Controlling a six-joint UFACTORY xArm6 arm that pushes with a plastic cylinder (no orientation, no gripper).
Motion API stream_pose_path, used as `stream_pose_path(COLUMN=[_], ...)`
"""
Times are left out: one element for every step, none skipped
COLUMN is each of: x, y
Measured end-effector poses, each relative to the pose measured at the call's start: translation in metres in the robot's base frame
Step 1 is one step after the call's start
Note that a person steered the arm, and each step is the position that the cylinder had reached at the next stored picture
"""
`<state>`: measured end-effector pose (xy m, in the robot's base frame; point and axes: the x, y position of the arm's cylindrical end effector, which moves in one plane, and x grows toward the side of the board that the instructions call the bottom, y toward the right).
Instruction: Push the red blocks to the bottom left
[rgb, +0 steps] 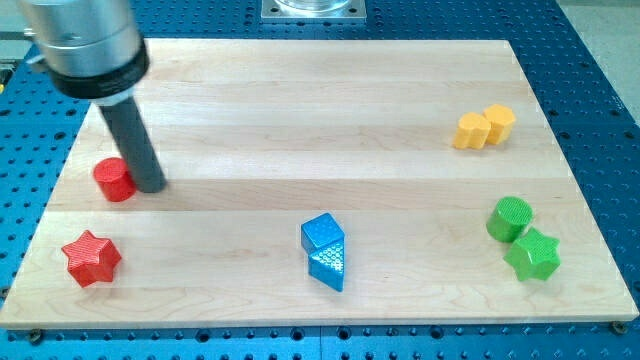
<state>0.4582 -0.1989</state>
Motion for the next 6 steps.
stream_pose_path(x=[-0.029,0.004,0.028,0.024,0.028,0.058], y=[-0.020,-0.039,-0.038,-0.027,0.014,0.092])
